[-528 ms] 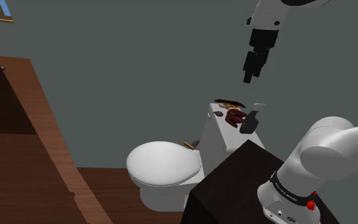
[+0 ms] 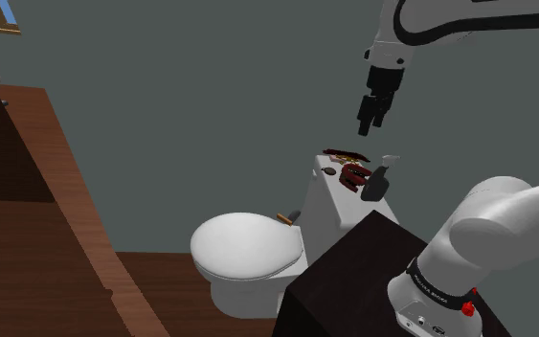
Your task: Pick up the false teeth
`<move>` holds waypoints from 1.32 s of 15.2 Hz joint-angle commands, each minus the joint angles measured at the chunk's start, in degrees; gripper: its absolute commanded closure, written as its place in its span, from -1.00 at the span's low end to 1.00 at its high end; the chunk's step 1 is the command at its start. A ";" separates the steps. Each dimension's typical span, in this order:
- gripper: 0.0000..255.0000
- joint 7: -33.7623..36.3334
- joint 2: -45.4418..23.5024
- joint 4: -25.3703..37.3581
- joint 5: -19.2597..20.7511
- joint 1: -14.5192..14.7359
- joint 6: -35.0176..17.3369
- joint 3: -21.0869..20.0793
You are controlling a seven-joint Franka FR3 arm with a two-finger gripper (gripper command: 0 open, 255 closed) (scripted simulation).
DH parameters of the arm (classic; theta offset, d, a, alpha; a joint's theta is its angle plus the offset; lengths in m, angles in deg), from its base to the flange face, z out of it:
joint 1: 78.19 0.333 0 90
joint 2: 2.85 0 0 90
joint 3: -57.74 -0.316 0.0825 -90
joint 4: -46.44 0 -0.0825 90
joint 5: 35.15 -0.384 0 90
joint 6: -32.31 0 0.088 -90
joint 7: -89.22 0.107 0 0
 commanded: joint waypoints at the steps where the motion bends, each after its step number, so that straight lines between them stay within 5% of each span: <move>1: -1.00 -1.29 -1.79 -1.68 1.23 -0.94 -3.85 1.81; 12: -1.00 -7.73 -18.67 -3.25 4.40 -4.59 -23.85 11.14; 20: -1.00 -14.96 -35.56 1.43 0.39 -5.86 -36.67 17.20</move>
